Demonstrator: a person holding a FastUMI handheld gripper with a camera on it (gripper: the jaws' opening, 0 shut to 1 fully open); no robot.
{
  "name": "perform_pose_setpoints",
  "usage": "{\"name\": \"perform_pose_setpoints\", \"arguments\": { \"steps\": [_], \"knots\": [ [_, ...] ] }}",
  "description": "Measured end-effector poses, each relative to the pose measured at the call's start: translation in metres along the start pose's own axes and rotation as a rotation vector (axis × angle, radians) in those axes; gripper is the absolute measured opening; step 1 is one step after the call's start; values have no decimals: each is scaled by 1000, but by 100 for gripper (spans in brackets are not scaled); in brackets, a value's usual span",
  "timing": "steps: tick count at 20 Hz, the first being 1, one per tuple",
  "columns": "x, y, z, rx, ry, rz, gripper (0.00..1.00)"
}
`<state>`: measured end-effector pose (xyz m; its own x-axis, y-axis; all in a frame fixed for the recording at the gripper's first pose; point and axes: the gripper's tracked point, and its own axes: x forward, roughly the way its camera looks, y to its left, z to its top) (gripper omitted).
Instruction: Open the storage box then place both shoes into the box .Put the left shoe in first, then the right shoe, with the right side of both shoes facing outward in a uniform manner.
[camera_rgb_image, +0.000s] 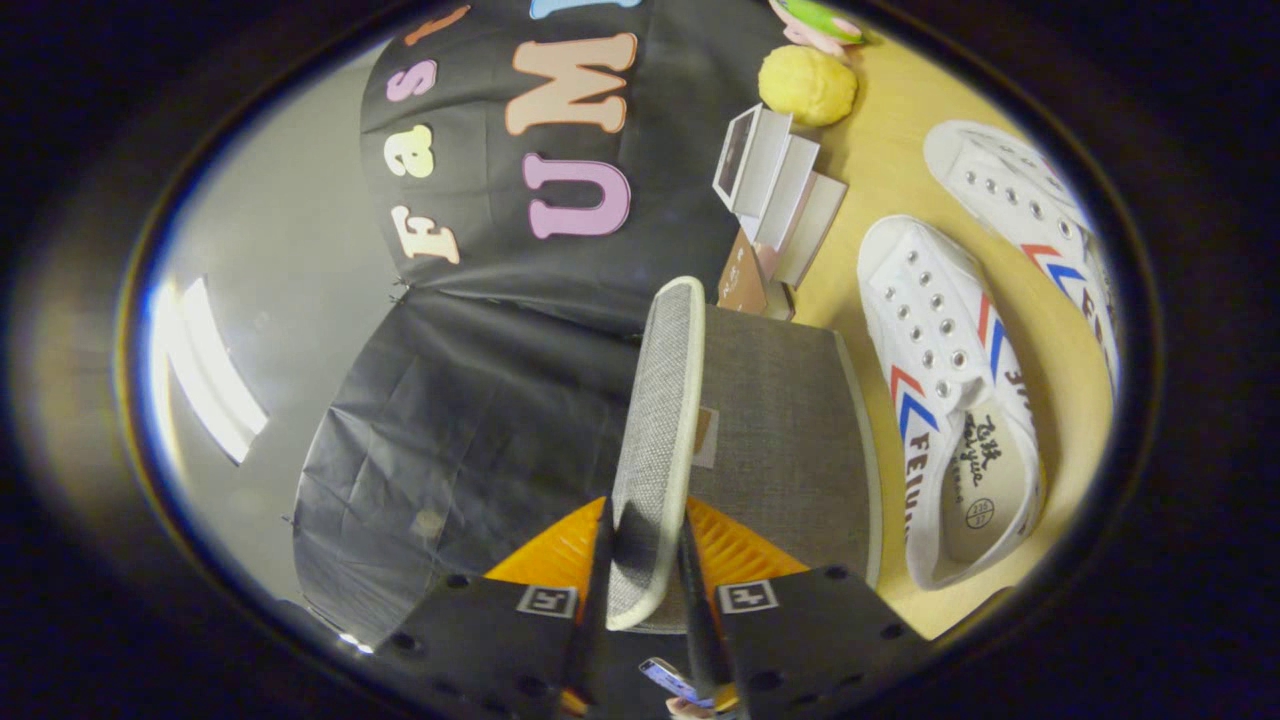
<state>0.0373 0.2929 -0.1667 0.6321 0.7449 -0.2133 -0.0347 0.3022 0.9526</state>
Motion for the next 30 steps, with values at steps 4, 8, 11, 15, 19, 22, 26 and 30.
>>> {"name": "perform_pose_setpoints", "arguments": {
  "steps": [4,8,11,15,19,22,26,30],
  "knots": [
    [-1,8,1,-112,-11,-14,13],
    [-1,31,3,-175,-21,12,14],
    [3,52,3,-232,-29,20,16],
    [13,91,-3,-338,-27,37,18],
    [30,127,-24,-458,-10,41,18],
    [49,147,-45,-491,15,51,18],
    [74,169,-79,-516,59,68,18],
    [96,183,-108,-530,94,86,18]
  ]
}}
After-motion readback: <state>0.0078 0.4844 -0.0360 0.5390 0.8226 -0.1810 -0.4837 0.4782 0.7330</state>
